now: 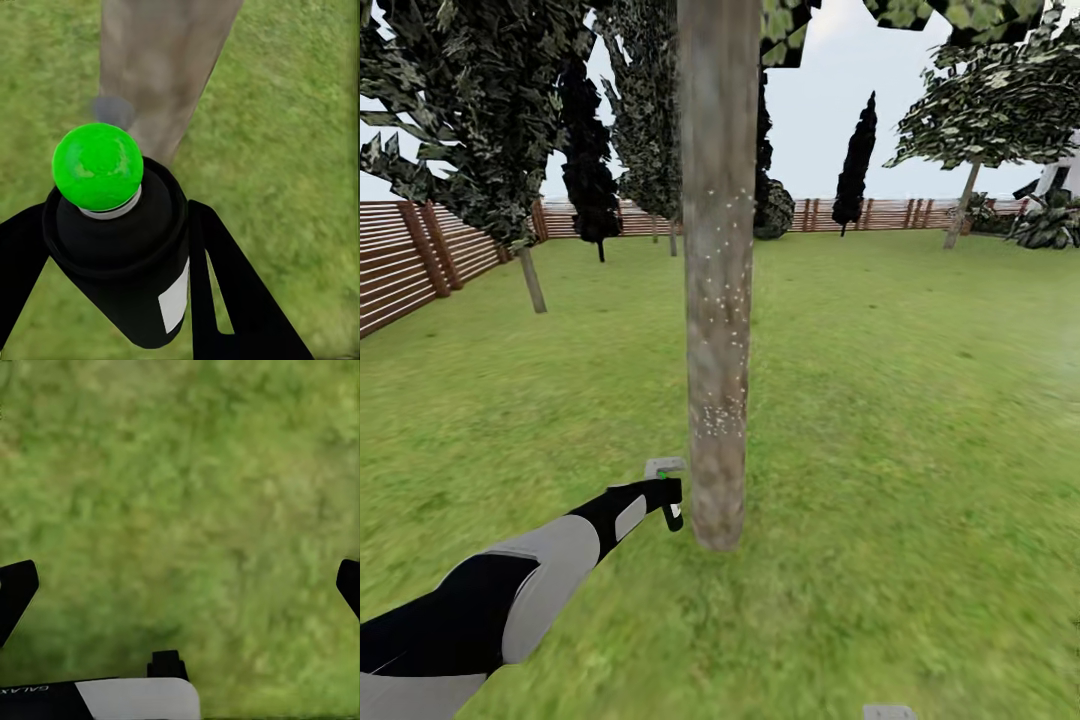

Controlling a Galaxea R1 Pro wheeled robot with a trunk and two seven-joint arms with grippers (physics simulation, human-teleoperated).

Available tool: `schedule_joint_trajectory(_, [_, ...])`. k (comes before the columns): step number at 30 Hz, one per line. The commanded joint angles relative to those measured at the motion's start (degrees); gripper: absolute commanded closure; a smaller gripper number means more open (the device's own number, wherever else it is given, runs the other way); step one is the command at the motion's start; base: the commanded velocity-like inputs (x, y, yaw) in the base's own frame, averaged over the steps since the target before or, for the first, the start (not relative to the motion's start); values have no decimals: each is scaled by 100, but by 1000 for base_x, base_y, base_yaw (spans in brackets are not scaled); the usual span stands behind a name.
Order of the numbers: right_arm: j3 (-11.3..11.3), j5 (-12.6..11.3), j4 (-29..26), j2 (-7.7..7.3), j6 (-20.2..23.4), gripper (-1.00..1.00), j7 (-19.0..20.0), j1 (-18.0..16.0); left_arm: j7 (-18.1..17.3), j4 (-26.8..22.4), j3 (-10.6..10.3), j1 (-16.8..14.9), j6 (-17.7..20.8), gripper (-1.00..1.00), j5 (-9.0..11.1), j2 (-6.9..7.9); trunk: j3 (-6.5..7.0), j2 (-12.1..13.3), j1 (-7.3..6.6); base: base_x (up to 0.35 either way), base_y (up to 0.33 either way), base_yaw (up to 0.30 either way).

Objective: In the garden, pick up the pesticide atomizer on the floor and spray pesticide onto both trees until each tree trunk is fully covered.

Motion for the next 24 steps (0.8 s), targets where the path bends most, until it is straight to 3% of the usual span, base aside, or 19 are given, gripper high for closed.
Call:
schedule_joint_trajectory(1, [49,-46,3,1,-13,-100,-17,-3,-15,-11,-34,-1,35,100,59,2,-9,-7,1,25,350,-288])
schedule_joint_trajectory(14, [49,-46,3,1,-12,-100,-15,-2,-15,-11,-34,-1,35,100,59,2,-62,-7,1,120,338,-173])
schedule_joint_trajectory(24, [49,-46,3,1,-12,-100,-15,-5,-15,-11,-34,-1,35,100,59,-3,-90,-7,1,15,346,-119])
